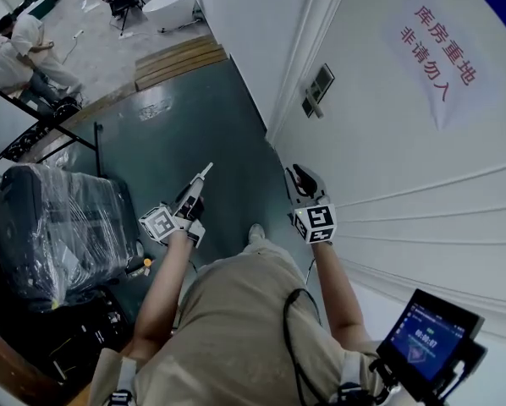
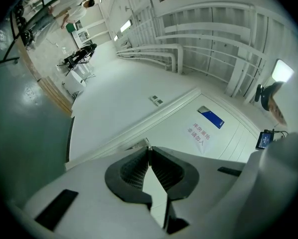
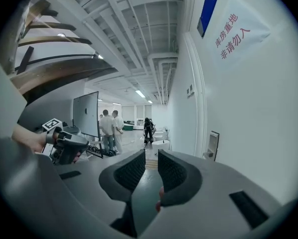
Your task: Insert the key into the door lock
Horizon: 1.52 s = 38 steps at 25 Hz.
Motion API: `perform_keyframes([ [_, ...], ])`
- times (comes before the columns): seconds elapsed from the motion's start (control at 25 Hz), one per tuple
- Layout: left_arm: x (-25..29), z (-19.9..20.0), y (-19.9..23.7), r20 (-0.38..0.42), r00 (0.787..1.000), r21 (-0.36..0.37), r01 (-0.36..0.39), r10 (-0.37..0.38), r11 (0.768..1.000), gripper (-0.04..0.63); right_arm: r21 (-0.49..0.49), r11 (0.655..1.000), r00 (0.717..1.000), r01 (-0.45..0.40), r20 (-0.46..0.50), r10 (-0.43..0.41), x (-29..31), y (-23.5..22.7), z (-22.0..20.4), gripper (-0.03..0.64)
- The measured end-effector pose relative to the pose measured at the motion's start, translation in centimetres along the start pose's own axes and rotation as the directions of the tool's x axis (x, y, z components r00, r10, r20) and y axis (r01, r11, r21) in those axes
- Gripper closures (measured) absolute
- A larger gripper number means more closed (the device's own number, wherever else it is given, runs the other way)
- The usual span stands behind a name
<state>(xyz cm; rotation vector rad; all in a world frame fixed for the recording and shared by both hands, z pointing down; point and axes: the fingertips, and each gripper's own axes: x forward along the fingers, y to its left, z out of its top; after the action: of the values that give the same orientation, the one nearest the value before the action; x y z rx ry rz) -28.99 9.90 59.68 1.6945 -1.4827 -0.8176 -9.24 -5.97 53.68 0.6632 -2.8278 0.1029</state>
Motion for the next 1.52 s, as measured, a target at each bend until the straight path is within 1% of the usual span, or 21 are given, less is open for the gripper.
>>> perform_keyframes([
  [0.08, 1.8, 0.6, -2.0, 0.009, 0.999, -0.014, 0.033, -0.032, 0.999, 0.563, -0.007, 1.000, 1.000, 0.000, -0.006, 0.000, 0.6, -1.2, 0.1, 0.540],
  [0.28, 2.5, 1.3, -2.2, 0.000, 0.996, -0.012, 0.084, -0.084, 0.996, 0.563, -0.005, 1.000, 1.000, 0.030, 0.005, -0.030, 0.4, -1.8, 1.0, 0.540],
  [0.44, 3.3, 0.9, -2.7, -0.021, 0.996, -0.047, 0.085, -0.086, 0.995, 0.563, 0.007, 0.999, 0.999, 0.051, 0.005, -0.051, -0.1, -2.2, 1.0, 0.540],
  [0.52, 4.0, 0.8, -3.0, -0.027, 0.996, -0.053, 0.088, -0.090, 0.995, 0.563, 0.009, 0.998, 0.998, 0.056, 0.002, -0.056, -0.2, -2.6, 0.8, 0.540],
  [0.72, 8.1, -0.2, -3.0, -0.037, 0.996, -0.049, 0.084, -0.085, 0.995, 0.563, 0.031, 0.998, 0.999, 0.053, 0.002, -0.053, 0.5, -6.9, -0.3, 0.540],
  [0.76, 8.8, -0.5, -2.8, -0.037, 0.996, -0.058, 0.078, -0.080, 0.995, 0.563, 0.032, 0.998, 0.999, 0.051, 0.005, -0.051, 0.7, -7.6, -0.4, 0.540],
  [0.8, 9.2, -0.8, -2.2, -0.030, 0.997, -0.098, 0.071, -0.075, 0.993, 0.563, 0.032, 0.998, 0.999, 0.050, 0.007, -0.050, 0.8, -8.2, -0.4, 0.540],
  [0.84, 9.5, -1.4, -1.4, -0.015, 0.997, -0.183, 0.067, -0.071, 0.981, 0.563, 0.031, 0.998, 0.999, 0.050, 0.009, -0.050, 0.9, -8.6, -0.4, 0.540],
  [0.88, 9.6, -2.1, -0.6, 0.002, 0.998, -0.271, 0.067, -0.069, 0.960, 0.563, 0.031, 0.998, 0.999, 0.051, 0.009, -0.051, 1.0, -8.9, -0.4, 0.540],
  [0.92, 9.9, -2.4, -0.4, 0.006, 0.998, -0.299, 0.069, -0.070, 0.952, 0.563, 0.033, 0.998, 0.999, 0.053, 0.008, -0.053, 1.1, -9.1, -0.4, 0.540],
  [0.96, 10.3, -2.3, -0.8, -0.005, 0.997, -0.261, 0.070, -0.074, 0.963, 0.563, 0.035, 0.998, 0.998, 0.055, 0.007, -0.055, 1.1, -9.3, -0.5, 0.540],
  [1.0, 10.8, -1.9, -1.4, -0.023, 0.997, -0.186, 0.071, -0.077, 0.980, 0.563, 0.039, 0.998, 0.998, 0.057, 0.004, -0.057, 1.1, -9.5, -0.6, 0.540],
  [1.04, 11.3, -1.5, -2.0, -0.043, 0.996, -0.106, 0.072, -0.077, 0.992, 0.563, 0.041, 0.997, 0.998, 0.058, 0.002, -0.058, 1.0, -9.7, -0.7, 0.540],
  [1.08, 11.8, -1.3, -2.4, -0.058, 0.996, -0.046, 0.072, -0.075, 0.996, 0.563, 0.042, 0.997, 0.998, 0.059, -0.001, -0.059, 1.1, -9.9, -0.7, 0.540],
  [1.12, 12.2, -1.1, -2.5, -0.068, 0.995, -0.011, 0.071, -0.071, 0.997, 0.563, 0.041, 0.997, 0.998, 0.061, -0.003, -0.061, 1.2, -10.0, -0.8, 0.540],
  [1.2, 13.0, -1.1, -2.1, -0.080, 0.995, 0.008, 0.064, -0.063, 0.998, 0.563, 0.039, 0.997, 0.998, 0.069, -0.006, -0.068, 1.6, -10.4, -0.7, 0.540],
  [1.4, 15.4, -1.8, -0.4, -0.113, 0.992, -0.059, 0.048, -0.055, 0.997, 0.563, 0.034, 0.996, 0.996, 0.085, -0.013, -0.085, 3.2, -11.2, -0.3, 0.540],
  [1.44, 16.0, -1.8, 0.0, -0.128, 0.991, -0.048, 0.041, -0.047, 0.998, 0.563, 0.033, 0.995, 0.996, 0.091, -0.016, -0.091, 3.5, -11.4, -0.2, 0.540],
  [1.52, 17.3, -1.6, 0.6, -0.162, 0.986, 0.008, 0.033, -0.031, 0.999, 0.563, 0.024, 0.994, 0.994, 0.105, -0.021, -0.105, 4.3, -11.7, 0.2, 0.540],
])
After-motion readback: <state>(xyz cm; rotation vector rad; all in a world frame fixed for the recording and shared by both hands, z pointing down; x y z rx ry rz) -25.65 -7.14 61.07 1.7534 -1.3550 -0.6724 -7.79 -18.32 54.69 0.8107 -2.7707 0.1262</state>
